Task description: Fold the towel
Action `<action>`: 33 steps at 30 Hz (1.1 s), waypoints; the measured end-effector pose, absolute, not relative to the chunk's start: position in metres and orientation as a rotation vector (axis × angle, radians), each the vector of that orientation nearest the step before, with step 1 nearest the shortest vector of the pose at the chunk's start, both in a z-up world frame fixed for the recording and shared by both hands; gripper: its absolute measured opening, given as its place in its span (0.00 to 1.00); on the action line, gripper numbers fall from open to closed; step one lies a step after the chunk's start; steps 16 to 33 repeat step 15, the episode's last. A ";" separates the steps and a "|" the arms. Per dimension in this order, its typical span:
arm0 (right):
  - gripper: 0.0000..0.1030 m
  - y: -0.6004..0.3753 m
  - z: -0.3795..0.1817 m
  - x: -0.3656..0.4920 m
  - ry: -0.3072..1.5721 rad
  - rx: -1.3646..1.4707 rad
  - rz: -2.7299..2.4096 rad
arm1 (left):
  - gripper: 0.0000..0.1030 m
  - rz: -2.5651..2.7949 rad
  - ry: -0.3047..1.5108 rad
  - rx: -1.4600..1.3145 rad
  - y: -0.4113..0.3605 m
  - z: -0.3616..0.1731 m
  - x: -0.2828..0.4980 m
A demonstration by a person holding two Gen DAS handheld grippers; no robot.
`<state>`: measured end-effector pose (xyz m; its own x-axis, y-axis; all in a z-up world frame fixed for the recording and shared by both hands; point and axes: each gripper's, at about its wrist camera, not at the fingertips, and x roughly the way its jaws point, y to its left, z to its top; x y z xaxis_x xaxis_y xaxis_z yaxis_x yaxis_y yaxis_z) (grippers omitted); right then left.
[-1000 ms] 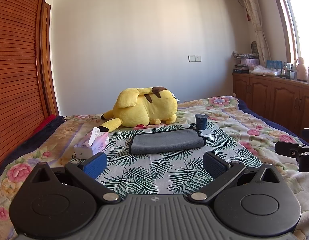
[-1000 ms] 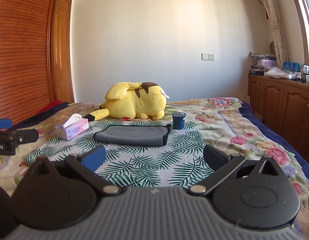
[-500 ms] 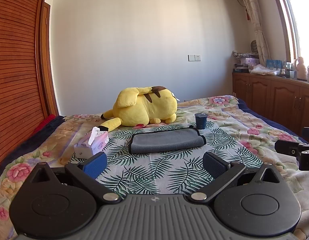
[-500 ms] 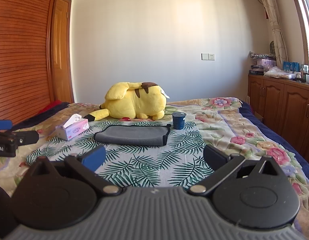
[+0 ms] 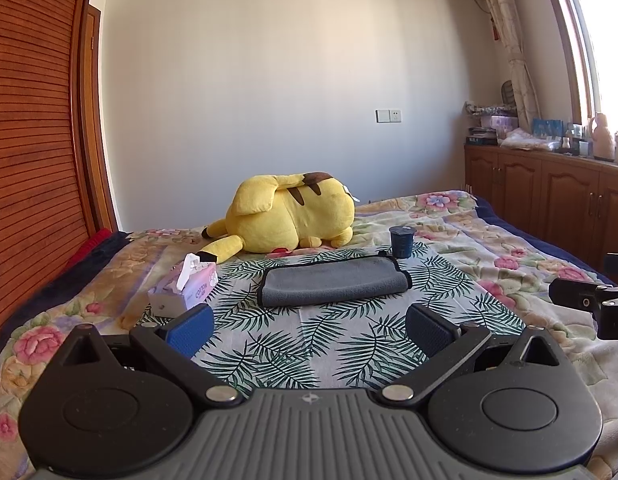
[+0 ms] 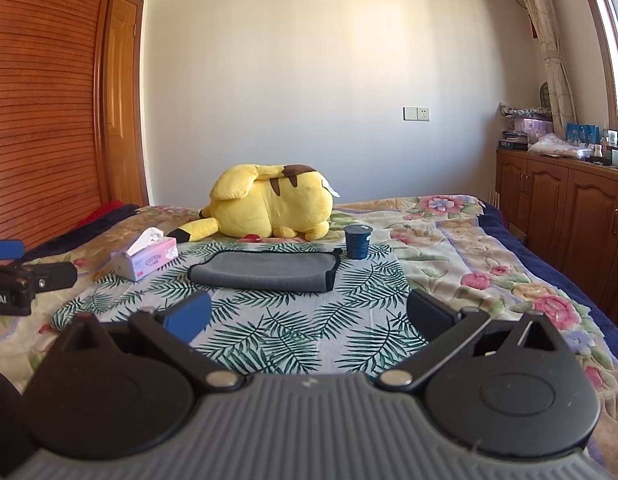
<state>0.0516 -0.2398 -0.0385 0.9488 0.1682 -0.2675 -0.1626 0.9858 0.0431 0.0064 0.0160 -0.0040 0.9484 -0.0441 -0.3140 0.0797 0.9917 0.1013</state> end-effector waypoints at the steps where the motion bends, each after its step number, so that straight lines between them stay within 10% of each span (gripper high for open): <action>1: 1.00 -0.240 -0.038 0.052 0.274 0.021 0.168 | 0.84 -0.063 0.316 0.115 0.016 -0.004 0.006; 33: 1.00 -0.240 -0.038 0.052 0.274 0.020 0.169 | 0.84 -0.060 0.315 0.117 0.015 -0.006 0.006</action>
